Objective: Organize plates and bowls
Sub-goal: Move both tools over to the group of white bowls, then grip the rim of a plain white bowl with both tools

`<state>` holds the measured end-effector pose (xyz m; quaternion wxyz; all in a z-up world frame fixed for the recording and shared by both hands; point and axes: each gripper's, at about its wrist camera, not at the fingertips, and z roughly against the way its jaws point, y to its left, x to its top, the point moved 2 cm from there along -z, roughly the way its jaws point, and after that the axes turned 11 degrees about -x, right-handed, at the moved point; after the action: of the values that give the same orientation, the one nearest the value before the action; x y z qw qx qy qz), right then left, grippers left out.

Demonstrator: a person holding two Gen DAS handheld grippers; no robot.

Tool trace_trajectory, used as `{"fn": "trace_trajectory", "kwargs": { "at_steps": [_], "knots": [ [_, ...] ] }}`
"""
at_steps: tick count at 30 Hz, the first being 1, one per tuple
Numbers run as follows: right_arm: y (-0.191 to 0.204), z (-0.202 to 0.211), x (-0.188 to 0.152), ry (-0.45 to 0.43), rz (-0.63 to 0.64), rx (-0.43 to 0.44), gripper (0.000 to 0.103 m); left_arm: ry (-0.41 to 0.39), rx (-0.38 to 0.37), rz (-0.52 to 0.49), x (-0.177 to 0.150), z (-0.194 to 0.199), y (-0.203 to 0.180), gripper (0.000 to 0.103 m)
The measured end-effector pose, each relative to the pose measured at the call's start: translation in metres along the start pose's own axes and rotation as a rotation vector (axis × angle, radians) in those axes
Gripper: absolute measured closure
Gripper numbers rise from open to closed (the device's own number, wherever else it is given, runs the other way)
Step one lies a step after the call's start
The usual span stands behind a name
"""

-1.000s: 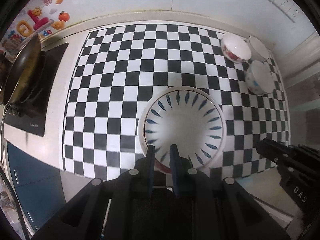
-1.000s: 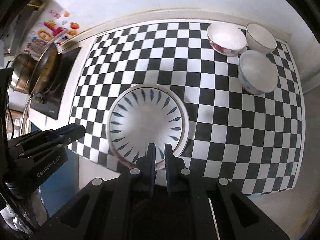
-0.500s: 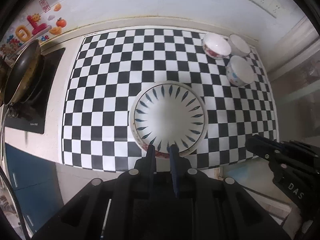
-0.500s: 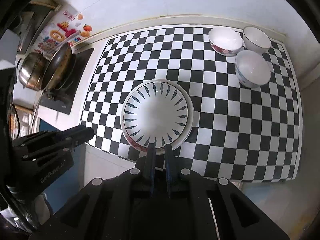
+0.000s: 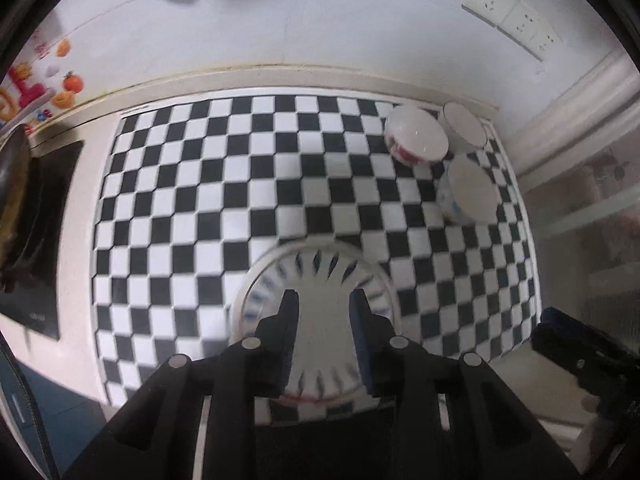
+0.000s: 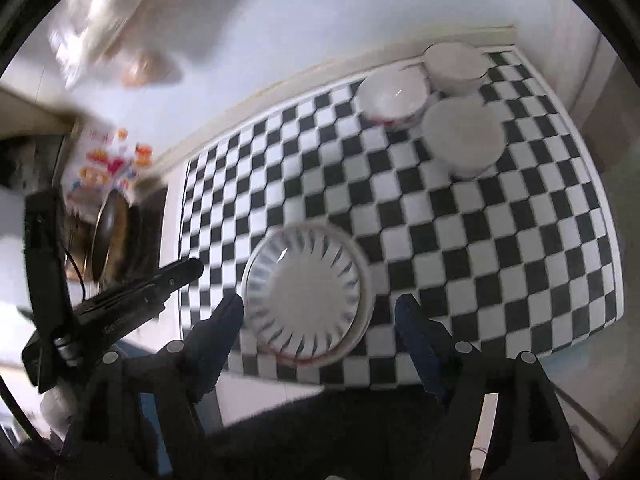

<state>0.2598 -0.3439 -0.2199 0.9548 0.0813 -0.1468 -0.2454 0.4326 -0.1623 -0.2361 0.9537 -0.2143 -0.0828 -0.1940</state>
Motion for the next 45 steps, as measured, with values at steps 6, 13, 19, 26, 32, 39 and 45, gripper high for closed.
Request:
{"fn": "trace_trajectory", "kwargs": {
  "at_steps": [6, 13, 19, 26, 32, 39, 45],
  "knots": [
    [-0.048, -0.025, 0.08, -0.027, -0.059, -0.03, 0.022, 0.039, -0.08, 0.024, 0.049, -0.043, -0.023, 0.079],
    [-0.088, -0.099, 0.188, 0.056, -0.055, -0.061, 0.024, 0.132, -0.069, 0.1, 0.12, -0.125, -0.042, 0.079],
    [-0.093, -0.178, 0.252, 0.171, -0.01, -0.073, 0.035, 0.224, -0.007, 0.133, 0.167, -0.198, -0.048, 0.079],
    [-0.095, -0.238, 0.27, 0.279, 0.02, -0.103, 0.065, 0.313, 0.023, 0.134, 0.183, -0.256, -0.045, 0.079],
    [-0.1, -0.259, 0.272, 0.305, 0.022, -0.145, 0.093, 0.313, 0.03, 0.117, 0.183, -0.267, -0.046, 0.092],
    [-0.093, -0.254, 0.271, 0.28, 0.044, -0.152, 0.093, 0.289, 0.053, 0.096, 0.177, -0.254, -0.051, 0.094],
    [-0.08, -0.223, 0.269, 0.243, 0.075, -0.123, 0.093, 0.226, 0.05, 0.079, 0.167, -0.207, -0.064, 0.094]
  ]
}}
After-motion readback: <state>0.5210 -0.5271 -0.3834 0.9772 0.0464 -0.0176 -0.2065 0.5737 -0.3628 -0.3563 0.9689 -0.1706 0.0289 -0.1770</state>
